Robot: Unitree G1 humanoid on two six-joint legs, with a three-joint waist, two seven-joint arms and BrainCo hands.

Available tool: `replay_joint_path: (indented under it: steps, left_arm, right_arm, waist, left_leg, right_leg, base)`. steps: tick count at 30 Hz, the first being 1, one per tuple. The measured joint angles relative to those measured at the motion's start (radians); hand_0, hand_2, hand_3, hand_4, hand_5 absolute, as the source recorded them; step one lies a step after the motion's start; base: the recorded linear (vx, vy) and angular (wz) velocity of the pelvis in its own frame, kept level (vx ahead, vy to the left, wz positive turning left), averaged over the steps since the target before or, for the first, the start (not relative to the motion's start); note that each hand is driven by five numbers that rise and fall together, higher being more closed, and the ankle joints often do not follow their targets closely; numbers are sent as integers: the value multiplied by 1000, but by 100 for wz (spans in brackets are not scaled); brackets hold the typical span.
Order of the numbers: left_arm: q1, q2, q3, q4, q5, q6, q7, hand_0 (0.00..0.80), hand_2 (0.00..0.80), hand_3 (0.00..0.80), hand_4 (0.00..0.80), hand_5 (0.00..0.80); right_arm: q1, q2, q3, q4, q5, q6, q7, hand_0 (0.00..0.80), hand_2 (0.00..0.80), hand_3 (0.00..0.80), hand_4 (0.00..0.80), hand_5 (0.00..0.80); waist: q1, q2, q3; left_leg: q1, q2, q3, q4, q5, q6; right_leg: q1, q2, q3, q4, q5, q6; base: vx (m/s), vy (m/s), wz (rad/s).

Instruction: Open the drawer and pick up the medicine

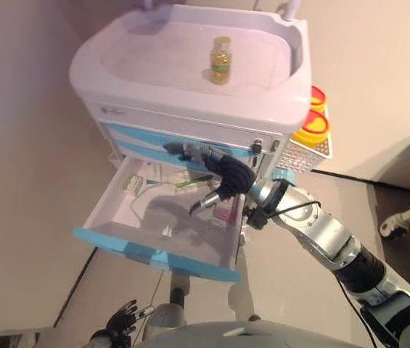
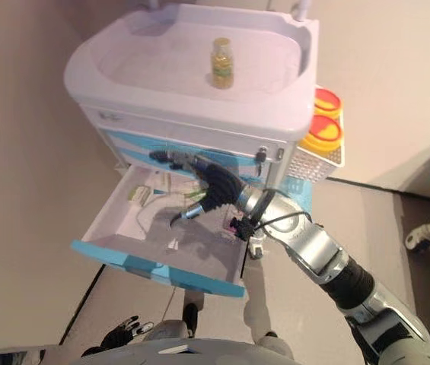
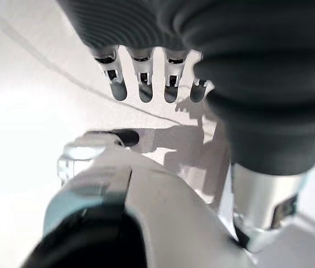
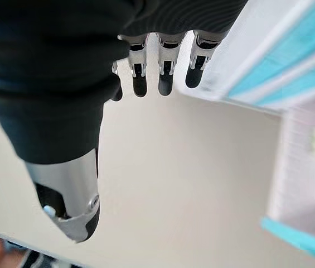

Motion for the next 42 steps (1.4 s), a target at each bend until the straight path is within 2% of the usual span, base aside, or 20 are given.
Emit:
replay_joint_path:
  steps: [8,11,15,16,20,25,29,33,35,42]
  left_arm:
    - [-85,39,-177,-1,167,-4,53,0,0,0,0,0]
    - [-145,51,-254,-1,223,-13,70,0,0,0,0,0]
    - [-200,52,-286,-1,243,-21,81,0,0,0,0,0]
    - [-212,57,-297,-2,245,-22,87,0,0,0,0,0]
    - [-241,80,-308,-4,245,-25,108,0,0,0,0,0]
    - [-293,129,-310,-12,236,-45,108,0,0,0,0,0]
    - [-375,175,-303,-8,143,-72,90,0,0,0,0,0]
    - [-450,208,-273,19,10,-96,46,0,0,0,0,0]
    - [-486,231,-245,43,-49,-106,20,0,0,0,0,0]
    - [-608,333,-134,87,-237,-82,-46,0,0,0,0,0]
  right_arm:
    - [92,-83,50,3,112,9,148,0,0,0,0,0]
    - [109,-79,83,21,180,29,202,0,0,0,0,0]
    - [148,-81,100,89,218,66,242,0,0,0,0,0]
    - [163,-82,98,109,219,73,254,0,0,0,0,0]
    - [230,-116,96,164,213,74,297,0,0,0,0,0]
    - [270,-137,39,196,206,70,337,0,0,0,0,0]
    - [283,-157,-12,207,243,66,382,0,0,0,0,0]
    - [295,-161,-20,247,286,66,473,0,0,0,0,0]
    - [303,-163,-20,270,285,62,498,0,0,0,0,0]
    - [371,-173,-24,324,268,-21,507,0,0,0,0,0]
  waist:
    - [-86,25,18]
    - [-109,27,53]
    - [-135,31,97]
    - [-154,31,111]
    - [-184,46,170]
    - [-219,49,223]
    - [-245,50,285]
    - [-278,41,326]
    - [-281,32,344]
    - [-306,26,370]
  left_leg:
    - [1,2,45,-14,1,1]
    - [0,3,63,-14,1,1]
    - [-1,2,83,-15,-1,3]
    - [0,2,92,-15,-1,4]
    - [-2,0,118,-14,-3,6]
    - [-13,-1,153,-11,-3,6]
    - [-60,-1,174,34,-11,9]
    - [-96,4,193,91,-35,10]
    - [-114,8,210,111,-45,9]
    - [-213,39,234,201,-83,2]
  right_leg:
    - [-45,1,53,18,4,5]
    - [-69,2,76,32,4,6]
    - [-102,2,115,50,6,8]
    - [-110,2,122,54,7,10]
    - [-148,2,161,75,10,15]
    - [-212,-5,173,127,11,16]
    - [-273,-5,201,175,11,17]
    - [-317,0,233,206,11,17]
    - [-346,5,253,215,22,20]
    - [-419,14,248,205,60,13]
  base:
    - [-35,9,-19]
    - [-36,30,-22]
    - [-22,63,-26]
    - [-30,74,-30]
    - [-13,74,-31]
    - [-36,63,-27]
    - [-32,40,-17]
    - [-57,46,-20]
    - [-64,43,-33]
    - [-34,41,-14]
